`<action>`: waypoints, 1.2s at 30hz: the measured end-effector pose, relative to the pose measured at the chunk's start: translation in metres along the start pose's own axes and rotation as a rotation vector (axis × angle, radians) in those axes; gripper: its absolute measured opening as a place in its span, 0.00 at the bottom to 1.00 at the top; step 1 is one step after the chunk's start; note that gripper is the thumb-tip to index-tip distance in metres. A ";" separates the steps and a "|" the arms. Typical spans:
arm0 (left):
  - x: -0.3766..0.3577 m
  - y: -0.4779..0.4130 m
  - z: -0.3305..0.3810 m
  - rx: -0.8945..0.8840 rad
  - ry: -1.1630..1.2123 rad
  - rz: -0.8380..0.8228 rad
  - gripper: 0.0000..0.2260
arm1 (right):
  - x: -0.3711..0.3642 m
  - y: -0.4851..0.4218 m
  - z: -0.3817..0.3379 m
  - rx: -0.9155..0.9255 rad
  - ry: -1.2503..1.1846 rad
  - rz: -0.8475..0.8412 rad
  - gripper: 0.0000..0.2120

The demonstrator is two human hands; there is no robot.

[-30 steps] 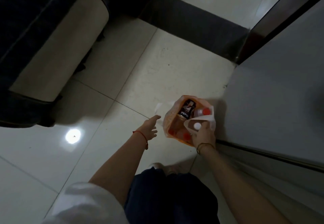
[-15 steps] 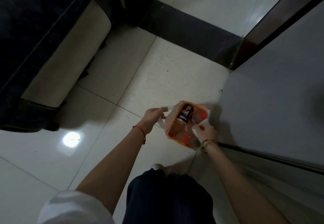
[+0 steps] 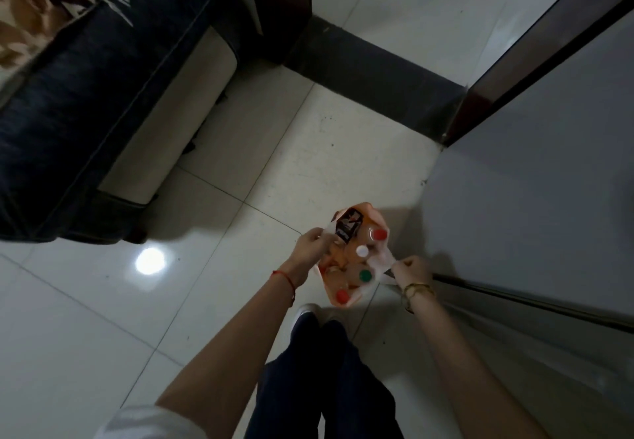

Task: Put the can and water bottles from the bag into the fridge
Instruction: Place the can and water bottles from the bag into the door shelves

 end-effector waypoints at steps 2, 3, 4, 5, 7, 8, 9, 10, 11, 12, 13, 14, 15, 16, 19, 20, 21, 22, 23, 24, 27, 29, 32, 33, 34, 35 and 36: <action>0.015 0.028 0.009 -0.020 -0.003 0.047 0.10 | 0.006 0.027 -0.012 0.005 0.029 -0.008 0.01; 0.023 0.043 0.015 -0.027 -0.012 0.076 0.09 | 0.008 0.043 -0.019 0.018 0.037 -0.009 0.02; 0.032 0.060 0.021 -0.033 -0.028 0.106 0.08 | 0.011 0.059 -0.026 0.033 0.042 -0.018 0.04; 0.040 0.078 0.027 -0.041 -0.045 0.132 0.09 | 0.013 0.076 -0.035 0.049 0.052 -0.038 0.06; 0.054 0.115 0.036 -0.067 -0.075 0.179 0.10 | 0.020 0.113 -0.053 0.073 0.096 -0.101 0.13; 0.061 0.134 0.041 -0.083 -0.096 0.200 0.11 | 0.023 0.133 -0.062 0.088 0.117 -0.136 0.16; 0.069 0.153 0.045 -0.104 -0.123 0.220 0.12 | 0.027 0.151 -0.071 0.101 0.133 -0.174 0.17; 0.077 0.173 0.050 -0.127 -0.153 0.236 0.13 | 0.031 0.168 -0.078 0.113 0.155 -0.207 0.18; 0.086 0.191 0.055 -0.151 -0.177 0.250 0.14 | 0.033 0.182 -0.086 0.121 0.169 -0.236 0.17; 0.094 0.210 0.060 -0.170 -0.194 0.263 0.16 | 0.037 0.195 -0.093 0.132 0.191 -0.267 0.17; 0.101 0.229 0.065 -0.187 -0.207 0.276 0.17 | 0.041 0.208 -0.099 0.141 0.210 -0.297 0.17; 0.108 0.249 0.071 -0.204 -0.220 0.288 0.18 | 0.045 0.222 -0.106 0.155 0.222 -0.323 0.16; 0.114 0.268 0.077 -0.224 -0.232 0.301 0.20 | 0.050 0.235 -0.113 0.173 0.228 -0.345 0.16; 0.120 0.286 0.082 -0.247 -0.239 0.316 0.20 | 0.054 0.248 -0.120 0.199 0.235 -0.362 0.15; 0.132 0.338 0.097 -0.323 -0.234 0.400 0.19 | 0.071 0.287 -0.139 0.284 0.264 -0.407 0.16; 0.135 0.354 0.102 -0.358 -0.245 0.436 0.21 | 0.078 0.301 -0.143 0.300 0.277 -0.425 0.16; 0.137 0.370 0.108 -0.400 -0.268 0.470 0.23 | 0.086 0.313 -0.146 0.325 0.290 -0.439 0.16; 0.137 0.386 0.114 -0.444 -0.298 0.498 0.23 | 0.095 0.325 -0.148 0.350 0.306 -0.447 0.15; 0.137 0.401 0.120 -0.492 -0.327 0.524 0.23 | 0.103 0.336 -0.149 0.380 0.321 -0.448 0.14; 0.137 0.415 0.127 -0.537 -0.351 0.543 0.22 | 0.112 0.347 -0.150 0.406 0.343 -0.447 0.12; 0.139 0.457 0.144 -0.668 -0.352 0.596 0.17 | 0.135 0.375 -0.147 0.478 0.386 -0.428 0.15; 0.138 0.484 0.154 -0.725 -0.294 0.598 0.13 | 0.148 0.391 -0.142 0.519 0.399 -0.409 0.15; 0.131 0.521 0.161 -0.821 -0.280 0.549 0.15 | 0.168 0.411 -0.133 0.566 0.306 -0.345 0.15; 0.129 0.531 0.162 -0.852 -0.276 0.539 0.15 | 0.174 0.417 -0.131 0.577 0.279 -0.328 0.14; 0.127 0.540 0.161 -0.878 -0.267 0.534 0.15 | 0.179 0.423 -0.128 0.584 0.273 -0.318 0.14; 0.126 0.547 0.161 -0.896 -0.250 0.530 0.14 | 0.184 0.428 -0.126 0.584 0.270 -0.307 0.14; 0.124 0.555 0.161 -0.909 -0.231 0.519 0.14 | 0.187 0.433 -0.121 0.582 0.274 -0.287 0.15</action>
Point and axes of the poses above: each hand's wrist, its own y-axis away from the middle knuckle, its own x-axis out of the back of the hand, z = x × y, the point moved 1 cm from there along -y, towards the middle knuckle, and after that the axes turned 15 degrees about -y, right-handed, at the moved point
